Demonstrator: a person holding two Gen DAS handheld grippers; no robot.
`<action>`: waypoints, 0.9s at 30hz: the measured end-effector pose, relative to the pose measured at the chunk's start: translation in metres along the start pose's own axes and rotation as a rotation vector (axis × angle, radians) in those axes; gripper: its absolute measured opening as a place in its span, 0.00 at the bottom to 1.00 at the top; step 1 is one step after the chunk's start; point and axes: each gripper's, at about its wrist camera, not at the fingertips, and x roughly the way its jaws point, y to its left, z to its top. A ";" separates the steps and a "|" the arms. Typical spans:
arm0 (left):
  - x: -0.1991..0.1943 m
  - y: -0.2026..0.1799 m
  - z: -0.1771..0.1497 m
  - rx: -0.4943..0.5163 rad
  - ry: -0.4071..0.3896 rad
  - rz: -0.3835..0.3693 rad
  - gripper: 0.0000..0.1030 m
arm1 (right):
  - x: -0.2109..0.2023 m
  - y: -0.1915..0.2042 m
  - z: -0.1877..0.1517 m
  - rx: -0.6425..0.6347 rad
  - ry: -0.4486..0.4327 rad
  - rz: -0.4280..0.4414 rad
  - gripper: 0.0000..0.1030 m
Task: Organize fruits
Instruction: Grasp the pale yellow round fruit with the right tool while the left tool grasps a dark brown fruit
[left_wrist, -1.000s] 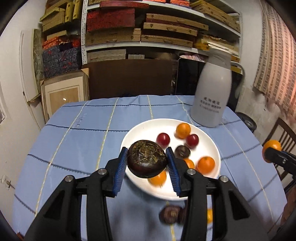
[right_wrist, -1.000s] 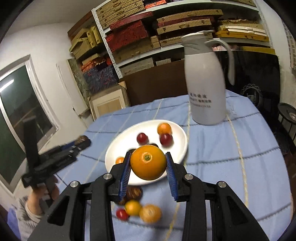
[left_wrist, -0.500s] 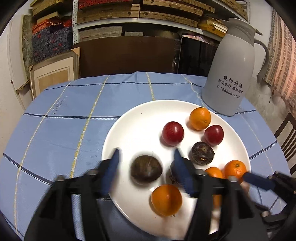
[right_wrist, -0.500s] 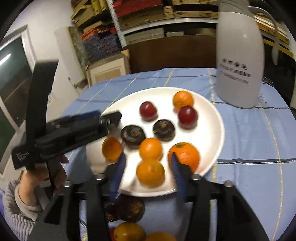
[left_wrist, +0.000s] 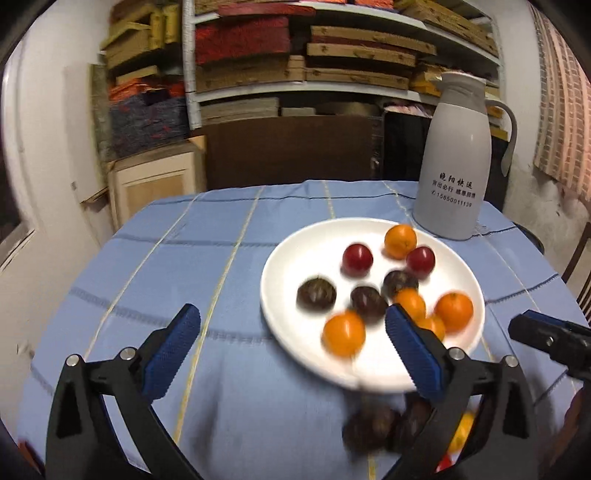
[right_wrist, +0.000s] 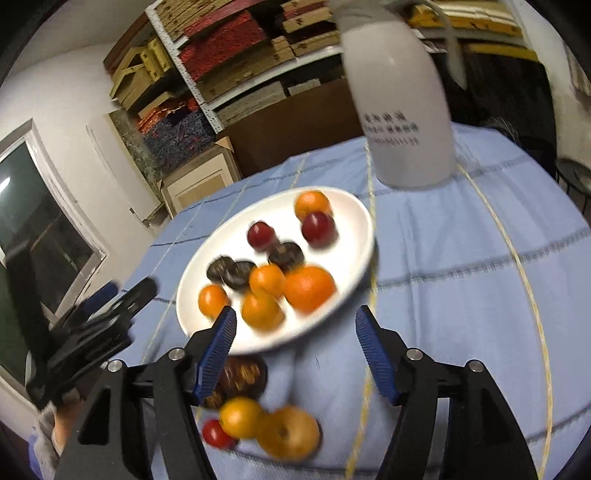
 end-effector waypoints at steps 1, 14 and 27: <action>-0.008 -0.001 -0.010 -0.009 0.005 -0.008 0.95 | -0.001 -0.004 -0.008 0.010 0.012 0.000 0.66; -0.052 -0.003 -0.059 0.006 0.016 0.023 0.95 | -0.029 0.005 -0.056 -0.084 0.014 -0.039 0.71; -0.052 -0.001 -0.058 -0.001 0.019 0.022 0.95 | -0.022 0.015 -0.064 -0.142 0.043 -0.061 0.71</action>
